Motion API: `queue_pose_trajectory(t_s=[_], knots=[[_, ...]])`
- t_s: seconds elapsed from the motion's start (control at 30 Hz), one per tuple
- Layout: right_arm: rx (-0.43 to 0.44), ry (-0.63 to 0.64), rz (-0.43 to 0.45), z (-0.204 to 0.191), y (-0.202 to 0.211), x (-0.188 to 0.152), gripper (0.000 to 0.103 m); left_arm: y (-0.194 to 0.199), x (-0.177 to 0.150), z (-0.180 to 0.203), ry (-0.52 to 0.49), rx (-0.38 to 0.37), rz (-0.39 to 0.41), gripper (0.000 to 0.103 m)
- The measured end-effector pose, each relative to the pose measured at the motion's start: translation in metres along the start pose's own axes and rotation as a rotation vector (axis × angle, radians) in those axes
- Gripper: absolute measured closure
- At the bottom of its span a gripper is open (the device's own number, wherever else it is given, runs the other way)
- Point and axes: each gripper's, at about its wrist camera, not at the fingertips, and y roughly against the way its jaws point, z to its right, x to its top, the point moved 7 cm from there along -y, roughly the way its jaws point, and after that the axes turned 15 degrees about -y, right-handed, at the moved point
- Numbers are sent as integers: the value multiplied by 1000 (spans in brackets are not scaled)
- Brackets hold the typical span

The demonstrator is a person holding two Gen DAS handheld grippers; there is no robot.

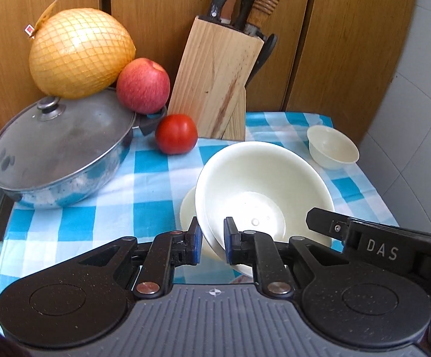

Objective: Organize plates and bowls
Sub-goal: 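Lower the large cream bowl onto the plate stack with both tools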

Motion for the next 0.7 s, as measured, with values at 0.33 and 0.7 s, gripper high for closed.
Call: queue_pose_trajectory(t_s=[0.33,0.7], knots=[[-13,35,6,-1,12,-8,91,2,-4,5,-22,-9,4,81],[-21,28,-6,0,2,-5,91,-8,-1,3,-34,-2,-8,81]])
